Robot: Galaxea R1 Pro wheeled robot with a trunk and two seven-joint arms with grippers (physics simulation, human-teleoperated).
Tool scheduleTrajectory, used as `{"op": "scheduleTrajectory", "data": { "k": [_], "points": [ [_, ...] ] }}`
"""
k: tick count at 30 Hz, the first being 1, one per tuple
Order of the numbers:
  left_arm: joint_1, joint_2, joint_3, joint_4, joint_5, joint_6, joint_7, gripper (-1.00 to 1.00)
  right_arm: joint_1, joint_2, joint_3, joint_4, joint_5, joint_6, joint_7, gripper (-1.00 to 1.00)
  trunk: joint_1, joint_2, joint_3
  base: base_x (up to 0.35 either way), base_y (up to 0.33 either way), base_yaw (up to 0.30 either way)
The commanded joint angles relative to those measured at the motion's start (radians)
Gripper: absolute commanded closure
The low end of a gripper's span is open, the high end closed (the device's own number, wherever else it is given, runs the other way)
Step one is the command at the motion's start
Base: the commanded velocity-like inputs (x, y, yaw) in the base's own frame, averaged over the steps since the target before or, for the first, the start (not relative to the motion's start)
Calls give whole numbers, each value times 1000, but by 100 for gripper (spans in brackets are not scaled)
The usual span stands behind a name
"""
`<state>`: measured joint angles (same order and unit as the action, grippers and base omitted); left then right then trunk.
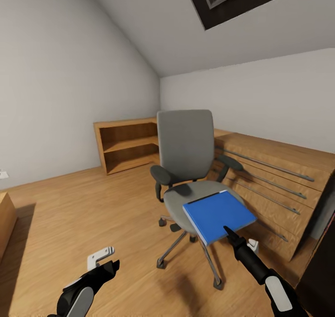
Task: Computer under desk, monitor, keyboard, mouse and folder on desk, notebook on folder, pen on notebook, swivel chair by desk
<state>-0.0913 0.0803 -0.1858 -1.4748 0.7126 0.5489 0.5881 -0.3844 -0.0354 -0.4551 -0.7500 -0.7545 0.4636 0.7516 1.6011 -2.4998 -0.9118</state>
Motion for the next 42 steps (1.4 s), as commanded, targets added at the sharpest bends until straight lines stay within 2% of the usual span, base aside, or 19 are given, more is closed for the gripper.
{"op": "scheduleTrajectory", "data": {
  "k": [1, 9, 11, 16, 19, 21, 22, 23, 26, 28, 32, 34, 36, 39, 42],
  "points": [
    [-1, 1, -2, -1, 10, 0, 10, -100, -1, 0, -1, 0, -5, 7, 2, 100, -1, 0, 3, -291, 0, 0],
    [-1, 1, -2, -1, 11, 0, 12, -100, -1, 0, 2, -33, -4, 7, 1, 100, -32, 56, 28, -321, 0, 0],
    [-1, 2, -2, -1, 11, 0, 12, -100, 0, 3, 3, -106, 1, 8, -5, 100, -39, 70, 34, -138, 0, 0],
    [-1, 2, -2, -1, 11, 0, 11, -100, 1, 6, 3, -189, 1, 19, -31, 100, -59, 105, 50, -39, 0, 0],
    [-1, 1, -3, -1, 11, 0, 10, -100, 6, 16, 3, -255, 2, 45, -94, 100, -70, 126, 59, -5, 0, 0],
    [-1, 2, -2, -1, 11, 0, 10, -100, 25, 35, 3, -347, 2, 83, -190, 100, -78, 140, 66, -2, 0, 0],
    [-1, 1, -2, -1, 11, 0, 10, -100, 53, 53, 3, -440, 2, 108, -268, 100, -82, 147, 69, 0, 0, 0],
    [-1, 1, -3, -1, 11, 0, 10, -100, 65, 59, 3, -474, 3, 114, -293, 100, -85, 154, 72, 0, 0, 0],
    [-1, 1, -3, -1, 12, 0, 10, -100, 152, 95, 3, -677, 1, 140, -434, 100, -97, 175, 81, 0, 0, 0],
    [-1, 1, -3, -1, 12, 0, 10, -100, 182, 115, 3, -741, -1, 156, -480, 100, -105, 189, 88, 0, 0, 0],
    [-1, 1, -3, 0, 12, 0, 11, -100, 207, 155, 2, -790, -3, 174, -527, 100, -120, 217, 100, 0, 0, 0],
    [-1, 1, -3, 0, 12, 0, 11, -100, 211, 164, 1, -798, -9, 180, -535, 100, -128, 231, 106, 0, 0, 0],
    [-1, 2, -2, 1, 12, 0, 11, -100, 213, 168, 0, -803, -27, 184, -535, 100, -135, 245, 113, 0, 0, 0],
    [-1, 1, -3, 0, 11, 0, 12, -100, 217, 167, 0, -803, -85, 187, -518, 100, -147, 266, 122, 0, 0, 0],
    [-1, 1, -3, 1, 11, 0, 12, -100, 217, 165, -1, -803, -95, 189, -514, 100, -158, 287, 131, 0, 0, 0]
  ]
}}
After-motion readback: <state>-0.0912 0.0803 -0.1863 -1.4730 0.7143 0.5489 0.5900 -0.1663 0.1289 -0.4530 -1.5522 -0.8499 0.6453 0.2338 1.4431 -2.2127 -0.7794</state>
